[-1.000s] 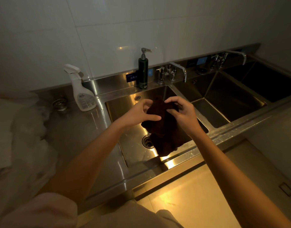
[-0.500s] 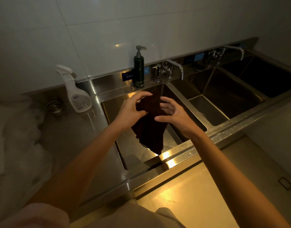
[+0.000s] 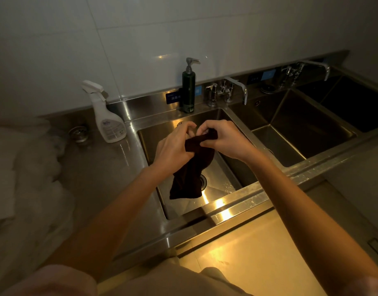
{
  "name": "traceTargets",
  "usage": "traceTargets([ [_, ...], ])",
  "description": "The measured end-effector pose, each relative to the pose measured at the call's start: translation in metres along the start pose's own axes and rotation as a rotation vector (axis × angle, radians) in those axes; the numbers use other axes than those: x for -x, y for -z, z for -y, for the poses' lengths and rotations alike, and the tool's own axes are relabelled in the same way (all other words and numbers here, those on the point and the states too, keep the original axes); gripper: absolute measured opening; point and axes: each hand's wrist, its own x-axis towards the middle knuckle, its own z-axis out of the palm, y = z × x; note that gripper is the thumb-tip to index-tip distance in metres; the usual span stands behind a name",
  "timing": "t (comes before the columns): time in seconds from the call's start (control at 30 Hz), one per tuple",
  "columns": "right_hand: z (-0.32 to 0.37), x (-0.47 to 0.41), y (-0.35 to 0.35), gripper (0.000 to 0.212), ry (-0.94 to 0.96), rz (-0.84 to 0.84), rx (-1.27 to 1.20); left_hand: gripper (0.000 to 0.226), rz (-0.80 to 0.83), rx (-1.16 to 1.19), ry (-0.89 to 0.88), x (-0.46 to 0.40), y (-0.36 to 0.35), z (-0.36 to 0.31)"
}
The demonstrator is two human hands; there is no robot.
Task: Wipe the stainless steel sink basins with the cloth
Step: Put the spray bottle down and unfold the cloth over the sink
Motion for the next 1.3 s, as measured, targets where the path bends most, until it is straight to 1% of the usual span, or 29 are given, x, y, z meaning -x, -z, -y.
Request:
traceTargets([
  [0.07,0.004,0.000,-0.003,0.025,0.086,-0.049,-0.006,0.062,0.041,-0.019,0.021,-0.003,0.001,0.004],
  [0.17,0.007,0.001,-0.008,0.024,0.215,-0.094,0.014,0.060,0.165,-0.005,0.043,-0.007,0.005,0.010],
  [0.2,0.008,0.002,-0.009,0.023,0.245,-0.109,0.021,0.058,0.199,0.025,0.044,-0.008,0.008,0.012],
  [0.33,0.011,0.007,-0.008,0.023,0.287,-0.168,0.000,0.045,0.284,0.285,0.025,-0.009,0.021,0.018],
  [0.5,0.009,0.010,-0.005,0.026,0.273,-0.177,-0.036,0.034,0.246,0.348,-0.047,-0.007,0.031,0.019],
  [0.63,0.010,0.011,-0.003,0.026,0.255,-0.148,-0.025,0.032,0.220,0.319,-0.100,-0.007,0.036,0.019],
  [0.77,0.008,0.008,-0.004,0.026,0.231,-0.082,-0.020,0.034,0.285,0.279,-0.072,-0.009,0.038,0.022],
  [0.83,0.008,0.005,-0.008,0.027,0.213,-0.060,-0.005,0.036,0.291,0.283,-0.064,-0.009,0.036,0.025],
  [1.0,0.004,0.001,-0.014,0.025,0.196,-0.110,-0.009,0.041,0.204,0.318,-0.094,-0.005,0.041,0.026],
  [1.13,0.000,-0.004,-0.013,0.019,0.174,-0.155,0.091,0.034,0.165,0.304,-0.141,-0.006,0.049,0.029],
  [1.23,0.000,-0.007,-0.010,0.016,0.182,-0.158,0.157,0.028,0.169,0.290,-0.141,-0.007,0.051,0.034],
  [1.3,0.002,-0.009,-0.009,0.014,0.187,-0.145,0.164,0.027,0.215,0.271,-0.120,-0.008,0.054,0.035],
])
